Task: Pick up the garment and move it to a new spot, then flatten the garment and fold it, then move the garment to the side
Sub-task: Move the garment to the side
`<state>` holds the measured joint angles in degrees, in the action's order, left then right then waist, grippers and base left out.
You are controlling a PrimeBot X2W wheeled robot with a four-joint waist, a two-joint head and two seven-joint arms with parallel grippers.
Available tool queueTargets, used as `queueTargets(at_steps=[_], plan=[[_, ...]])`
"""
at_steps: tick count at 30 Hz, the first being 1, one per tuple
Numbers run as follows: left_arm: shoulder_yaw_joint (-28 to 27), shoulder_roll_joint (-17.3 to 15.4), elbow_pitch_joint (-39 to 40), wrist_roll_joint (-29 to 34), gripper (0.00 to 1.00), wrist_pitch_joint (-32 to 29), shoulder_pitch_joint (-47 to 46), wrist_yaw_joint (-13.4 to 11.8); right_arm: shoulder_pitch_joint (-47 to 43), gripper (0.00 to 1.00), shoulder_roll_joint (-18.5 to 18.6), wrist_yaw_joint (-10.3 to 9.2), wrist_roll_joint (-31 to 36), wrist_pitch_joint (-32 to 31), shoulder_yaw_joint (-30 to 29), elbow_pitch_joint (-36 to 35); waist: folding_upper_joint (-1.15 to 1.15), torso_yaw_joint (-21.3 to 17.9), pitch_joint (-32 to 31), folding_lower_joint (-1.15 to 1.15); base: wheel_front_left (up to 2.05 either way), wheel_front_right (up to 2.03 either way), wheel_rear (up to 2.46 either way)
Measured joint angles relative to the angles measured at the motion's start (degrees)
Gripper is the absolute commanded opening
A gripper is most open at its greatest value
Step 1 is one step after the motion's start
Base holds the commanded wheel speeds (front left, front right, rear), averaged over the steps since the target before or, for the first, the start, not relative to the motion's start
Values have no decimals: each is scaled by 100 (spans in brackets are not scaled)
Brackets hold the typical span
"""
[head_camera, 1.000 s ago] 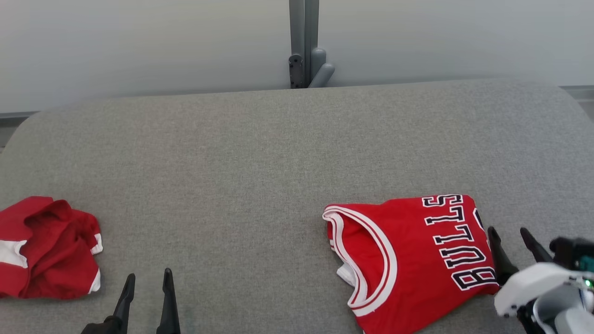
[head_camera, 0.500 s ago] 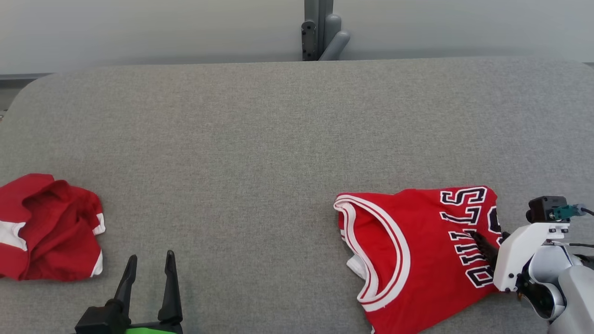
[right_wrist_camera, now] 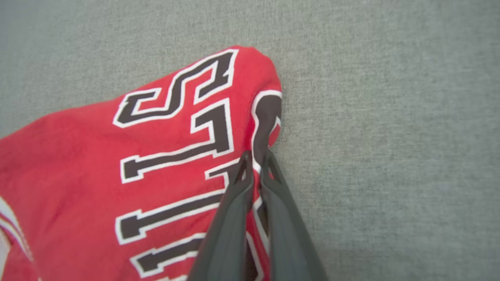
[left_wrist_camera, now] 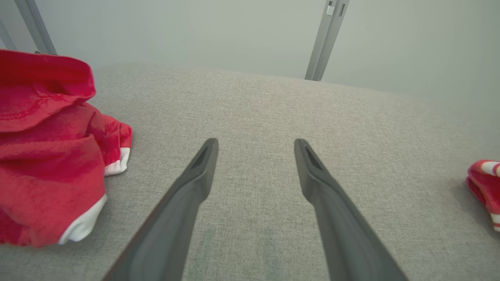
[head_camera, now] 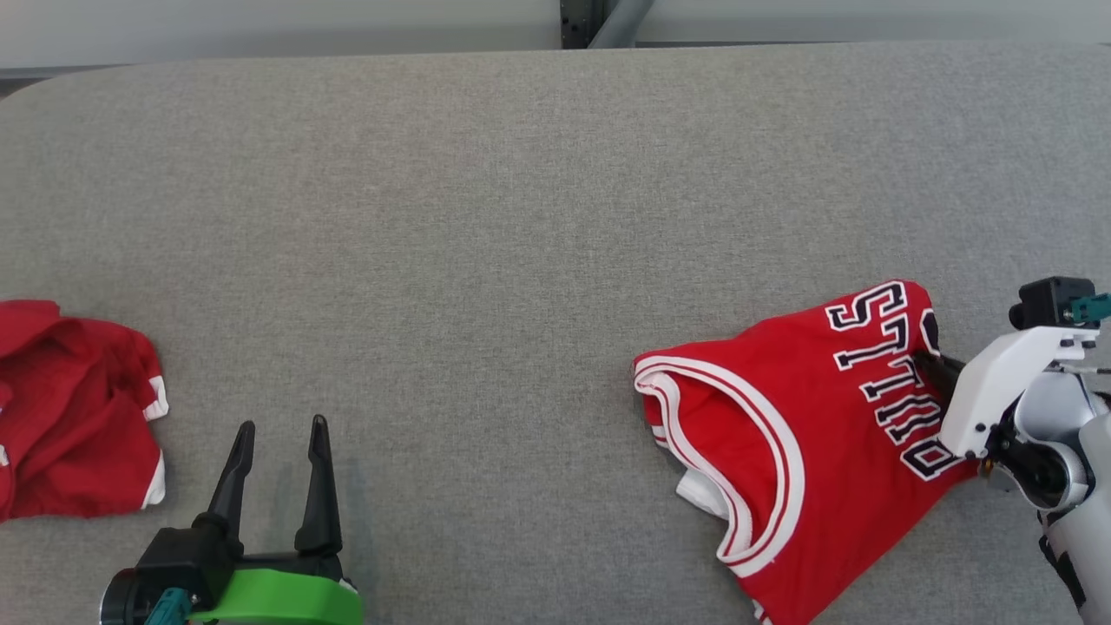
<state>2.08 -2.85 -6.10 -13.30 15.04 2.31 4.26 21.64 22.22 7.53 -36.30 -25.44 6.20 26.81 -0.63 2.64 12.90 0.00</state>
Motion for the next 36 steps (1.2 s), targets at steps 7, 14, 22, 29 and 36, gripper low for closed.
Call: queueTargets(at_steps=[7,14,22,29,36], plan=[[1,0,63,94,100,1,-198,55,628,0,274,0,134,315,-109,-54,0,-186,228,0,0,0,0],[47,-1,233,282,100,1,-480,137,1337,0,823,0,460,488,-650,112,0,-376,579,0,0,0,0],[207,0,401,536,100,1,-899,245,2018,0,1094,0,940,1037,-1885,828,0,-517,1144,0,0,0,0],[277,-51,364,642,100,1,-941,286,2304,0,887,0,1448,1424,-2740,1642,0,-512,1459,1,0,0,0],[314,-64,389,664,100,1,-932,299,2470,8,793,0,1946,1816,-3123,2229,0,-416,1477,0,0,0,0]])
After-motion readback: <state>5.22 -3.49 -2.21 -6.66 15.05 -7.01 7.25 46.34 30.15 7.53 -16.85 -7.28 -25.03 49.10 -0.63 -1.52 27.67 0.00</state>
